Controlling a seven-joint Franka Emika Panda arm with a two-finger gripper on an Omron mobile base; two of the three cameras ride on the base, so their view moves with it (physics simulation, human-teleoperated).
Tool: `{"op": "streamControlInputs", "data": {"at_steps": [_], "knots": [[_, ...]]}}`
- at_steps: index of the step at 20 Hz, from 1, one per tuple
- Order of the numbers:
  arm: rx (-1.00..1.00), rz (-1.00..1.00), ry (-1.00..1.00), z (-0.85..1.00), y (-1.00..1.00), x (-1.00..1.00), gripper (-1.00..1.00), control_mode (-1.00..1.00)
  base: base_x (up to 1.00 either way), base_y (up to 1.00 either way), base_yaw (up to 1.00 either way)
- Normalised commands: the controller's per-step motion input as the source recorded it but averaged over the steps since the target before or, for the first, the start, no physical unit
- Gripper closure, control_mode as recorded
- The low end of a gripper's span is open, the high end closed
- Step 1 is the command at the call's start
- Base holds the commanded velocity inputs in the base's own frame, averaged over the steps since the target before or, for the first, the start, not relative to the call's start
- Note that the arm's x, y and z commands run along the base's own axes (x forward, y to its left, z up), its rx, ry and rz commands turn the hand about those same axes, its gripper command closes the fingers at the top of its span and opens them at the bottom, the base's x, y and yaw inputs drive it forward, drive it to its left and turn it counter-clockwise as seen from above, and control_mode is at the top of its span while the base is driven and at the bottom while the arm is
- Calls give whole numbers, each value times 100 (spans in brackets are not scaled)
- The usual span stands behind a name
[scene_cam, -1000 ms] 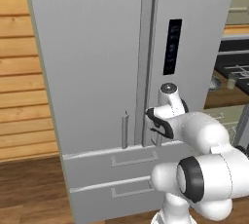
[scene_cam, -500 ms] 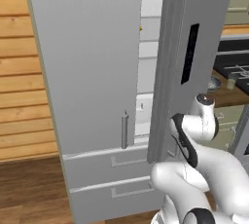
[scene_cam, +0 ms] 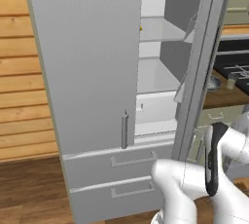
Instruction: Grab a lemon wedge from the fridge and one ice cube from the ice bowl, and put them in the glass of lemonade.
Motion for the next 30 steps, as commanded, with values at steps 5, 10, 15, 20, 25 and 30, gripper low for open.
{"op": "streamControlInputs", "data": {"at_steps": [5,10,15,20,25,30], "knots": [[1,2,-39,99,1,-80,-100,-100,0,0,0],[0,2,-35,100,25,-55,-100,-100,0,0,0],[-10,2,-20,100,73,-52,-100,-100,0,0,0],[-23,0,-3,100,100,-23,-100,-100,0,0,0],[-24,0,1,87,100,-5,-100,-100,0,0,0],[-33,-8,24,21,90,43,-100,-100,0,0,0]]}}
